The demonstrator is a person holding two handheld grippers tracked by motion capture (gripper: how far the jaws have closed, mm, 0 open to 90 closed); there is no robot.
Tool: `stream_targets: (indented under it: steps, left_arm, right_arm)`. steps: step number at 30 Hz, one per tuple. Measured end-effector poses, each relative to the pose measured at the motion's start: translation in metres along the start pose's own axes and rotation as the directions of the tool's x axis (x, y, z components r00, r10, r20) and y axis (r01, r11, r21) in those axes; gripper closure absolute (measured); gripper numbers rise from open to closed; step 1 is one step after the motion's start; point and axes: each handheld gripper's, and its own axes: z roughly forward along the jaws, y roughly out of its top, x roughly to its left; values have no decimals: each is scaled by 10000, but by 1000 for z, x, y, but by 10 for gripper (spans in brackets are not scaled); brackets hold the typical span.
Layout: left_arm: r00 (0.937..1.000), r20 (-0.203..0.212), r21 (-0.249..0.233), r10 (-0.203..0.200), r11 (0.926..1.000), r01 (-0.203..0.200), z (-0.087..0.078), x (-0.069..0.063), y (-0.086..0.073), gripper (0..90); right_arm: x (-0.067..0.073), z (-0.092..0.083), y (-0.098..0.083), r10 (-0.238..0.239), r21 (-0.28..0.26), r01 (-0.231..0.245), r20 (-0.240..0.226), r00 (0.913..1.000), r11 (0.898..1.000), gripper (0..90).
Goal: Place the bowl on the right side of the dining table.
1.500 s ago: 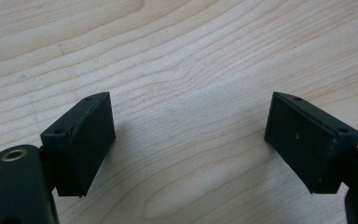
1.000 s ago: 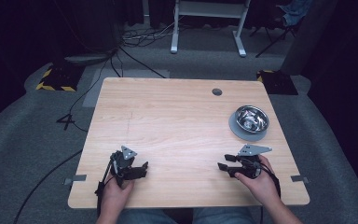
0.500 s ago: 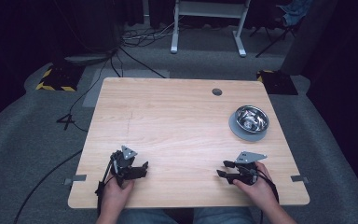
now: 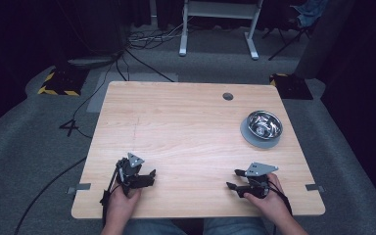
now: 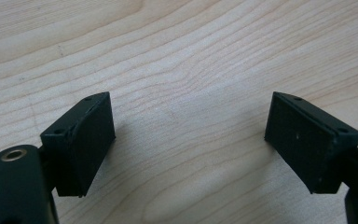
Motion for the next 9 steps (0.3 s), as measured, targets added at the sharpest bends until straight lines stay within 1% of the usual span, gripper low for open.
stream_targets:
  steps: [1,3,6,9]
  left_arm:
    - [10000,-6,1,5,10000,-5,0,0,0,159]
    - [10000,12,-13,-4,10000,4,0,0,0,160]
    - [10000,7,-8,-3,10000,3,0,0,0,159]
    - [10000,9,-6,-3,10000,3,0,0,0,159]
  right_arm:
    - [2,1,0,-173,43,173,50,9998,9998,339]
    - [4,1,0,-76,50,76,63,10000,10000,325]
    - [4,1,0,-145,21,144,91,9999,9999,321]
    - [4,1,0,-57,49,56,44,10000,10000,318]
